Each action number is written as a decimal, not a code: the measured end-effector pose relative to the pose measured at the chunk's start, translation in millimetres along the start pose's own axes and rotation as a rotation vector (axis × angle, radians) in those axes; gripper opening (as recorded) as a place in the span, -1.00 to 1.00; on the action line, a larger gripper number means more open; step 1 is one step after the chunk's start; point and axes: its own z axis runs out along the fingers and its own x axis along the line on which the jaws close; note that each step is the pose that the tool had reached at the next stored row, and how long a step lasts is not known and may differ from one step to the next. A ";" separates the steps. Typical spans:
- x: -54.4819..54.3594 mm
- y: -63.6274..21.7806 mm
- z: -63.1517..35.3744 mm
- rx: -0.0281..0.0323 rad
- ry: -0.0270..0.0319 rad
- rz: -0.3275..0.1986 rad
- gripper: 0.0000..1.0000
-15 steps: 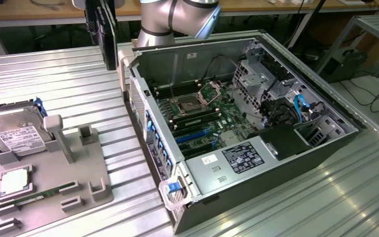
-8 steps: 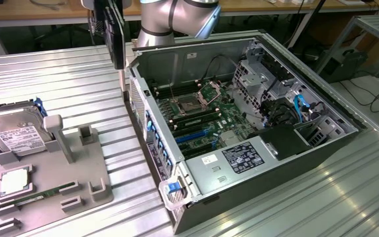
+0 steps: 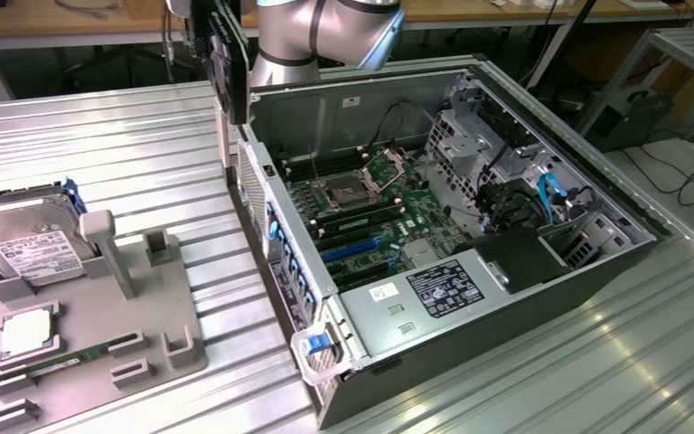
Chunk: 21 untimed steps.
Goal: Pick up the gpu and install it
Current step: 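Pick up the gpu and move the gpu toward the slot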
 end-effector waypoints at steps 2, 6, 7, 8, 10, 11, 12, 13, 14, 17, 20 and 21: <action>-3.6 -0.1 0.1 0.0000 0.0000 -0.009 -0.46; -11.2 -0.3 0.8 0.0000 -0.0001 -0.014 -0.46; -13.1 -0.3 1.0 0.0000 -0.0001 -0.015 -0.46; -14.2 -0.4 1.1 0.0000 0.0000 -0.016 -0.46; -16.9 -0.4 1.3 -0.0001 -0.0001 -0.017 -0.46; -18.1 -0.5 1.3 0.0000 -0.0001 -0.018 -0.46; -19.3 -0.5 1.3 0.0000 -0.0001 -0.019 -0.46; -20.7 -0.5 1.4 0.0000 -0.0001 -0.019 -0.46; -21.6 -0.5 1.4 0.0000 -0.0001 -0.020 -0.46; -24.6 -0.6 1.5 0.0000 0.0000 -0.022 -0.46; -27.1 -0.7 1.6 0.0000 -0.0001 -0.023 -0.46; -27.9 -0.7 1.7 0.0000 -0.0001 -0.023 -0.46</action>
